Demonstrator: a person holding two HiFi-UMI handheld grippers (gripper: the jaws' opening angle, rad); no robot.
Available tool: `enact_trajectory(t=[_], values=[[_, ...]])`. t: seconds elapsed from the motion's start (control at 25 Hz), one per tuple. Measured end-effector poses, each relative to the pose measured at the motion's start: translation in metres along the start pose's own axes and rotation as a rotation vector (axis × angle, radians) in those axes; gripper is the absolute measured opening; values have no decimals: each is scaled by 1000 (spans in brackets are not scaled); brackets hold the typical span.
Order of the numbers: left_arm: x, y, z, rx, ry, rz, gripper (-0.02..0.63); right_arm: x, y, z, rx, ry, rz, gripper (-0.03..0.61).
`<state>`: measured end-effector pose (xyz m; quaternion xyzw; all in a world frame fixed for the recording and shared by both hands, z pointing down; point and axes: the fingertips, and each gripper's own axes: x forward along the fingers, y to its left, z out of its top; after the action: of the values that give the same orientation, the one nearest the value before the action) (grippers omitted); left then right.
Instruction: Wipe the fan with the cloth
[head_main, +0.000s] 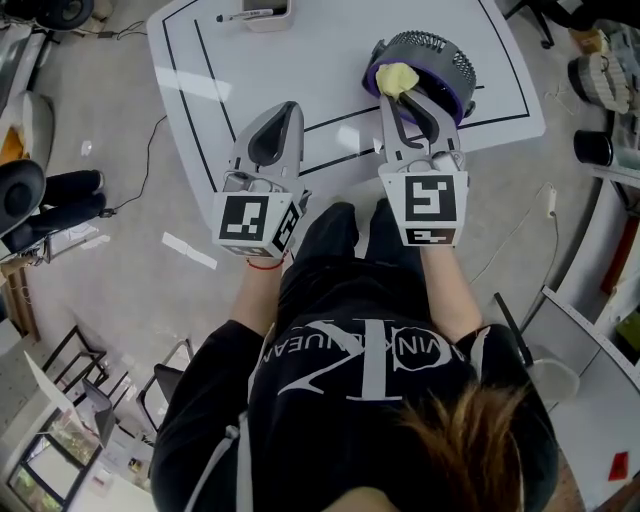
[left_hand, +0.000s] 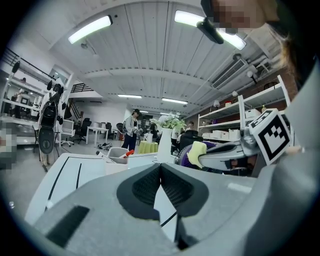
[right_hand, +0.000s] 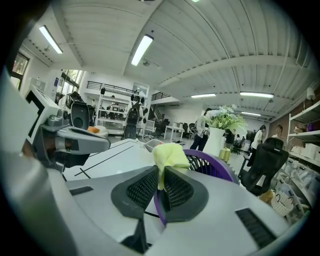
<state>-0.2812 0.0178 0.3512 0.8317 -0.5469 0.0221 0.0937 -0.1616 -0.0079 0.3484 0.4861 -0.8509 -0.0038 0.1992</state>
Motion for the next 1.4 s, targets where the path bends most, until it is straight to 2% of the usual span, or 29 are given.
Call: enact_trajectory(t=[0.4,0.68,1.4], values=[[-5,-11,19,38,-30,-10,11,-31,-10,7,-2,-24,-11,40],[-11,-22,29,53,-52,-3,11,-64,-16,16,6,-82,0,40],[-21,-11,67,78,-129,16,11,-119,-44,29,-11,-122,-106,40]])
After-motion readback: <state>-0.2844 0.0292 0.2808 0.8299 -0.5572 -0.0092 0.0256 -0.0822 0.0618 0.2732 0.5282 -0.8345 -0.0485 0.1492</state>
